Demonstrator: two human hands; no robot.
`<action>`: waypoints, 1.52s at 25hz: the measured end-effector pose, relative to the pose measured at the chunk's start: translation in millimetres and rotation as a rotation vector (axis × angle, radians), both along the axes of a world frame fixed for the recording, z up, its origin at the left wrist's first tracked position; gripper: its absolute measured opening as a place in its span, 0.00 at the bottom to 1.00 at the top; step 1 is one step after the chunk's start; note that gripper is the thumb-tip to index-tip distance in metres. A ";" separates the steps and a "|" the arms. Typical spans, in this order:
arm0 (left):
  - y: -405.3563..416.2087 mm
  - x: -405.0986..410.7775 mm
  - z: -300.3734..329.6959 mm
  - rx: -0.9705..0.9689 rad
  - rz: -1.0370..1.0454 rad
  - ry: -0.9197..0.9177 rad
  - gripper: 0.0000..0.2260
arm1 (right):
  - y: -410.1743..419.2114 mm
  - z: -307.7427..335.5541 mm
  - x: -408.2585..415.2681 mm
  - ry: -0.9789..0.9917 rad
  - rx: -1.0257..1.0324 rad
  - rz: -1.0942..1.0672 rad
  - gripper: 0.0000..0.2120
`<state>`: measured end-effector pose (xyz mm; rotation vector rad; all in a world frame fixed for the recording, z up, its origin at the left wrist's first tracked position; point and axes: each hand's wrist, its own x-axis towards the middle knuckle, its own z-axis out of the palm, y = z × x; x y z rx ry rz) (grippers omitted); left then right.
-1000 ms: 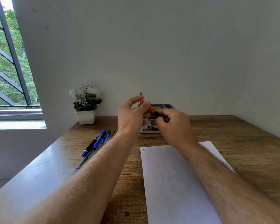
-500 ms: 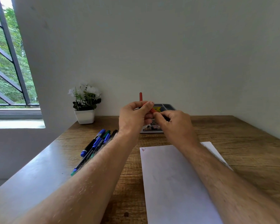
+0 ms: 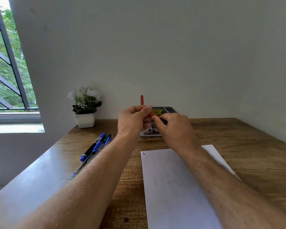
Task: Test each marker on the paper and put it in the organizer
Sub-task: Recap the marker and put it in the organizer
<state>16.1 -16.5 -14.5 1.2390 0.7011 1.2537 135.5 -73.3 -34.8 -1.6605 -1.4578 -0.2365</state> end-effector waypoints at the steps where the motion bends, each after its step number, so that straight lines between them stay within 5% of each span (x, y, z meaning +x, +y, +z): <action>1: 0.4 -0.1 -0.8 0.002 0.000 0.004 0.07 | 0.6 -0.8 0.0 0.004 0.003 -0.001 0.19; 10: -0.3 1.3 -2.8 0.035 0.023 0.018 0.09 | 2.9 -3.6 1.5 -0.015 -0.003 0.005 0.19; 16: -3.9 6.6 -0.9 -0.008 -0.043 0.013 0.13 | 4.4 -0.8 0.6 0.193 0.124 -0.016 0.17; 31: 3.5 -3.8 3.1 -0.077 -0.024 -0.118 0.08 | -4.2 3.2 -3.7 -0.003 -0.034 -0.026 0.19; 38: -5.0 -2.9 12.6 -0.214 0.058 0.002 0.08 | -5.7 10.8 -3.6 0.677 0.052 0.079 0.22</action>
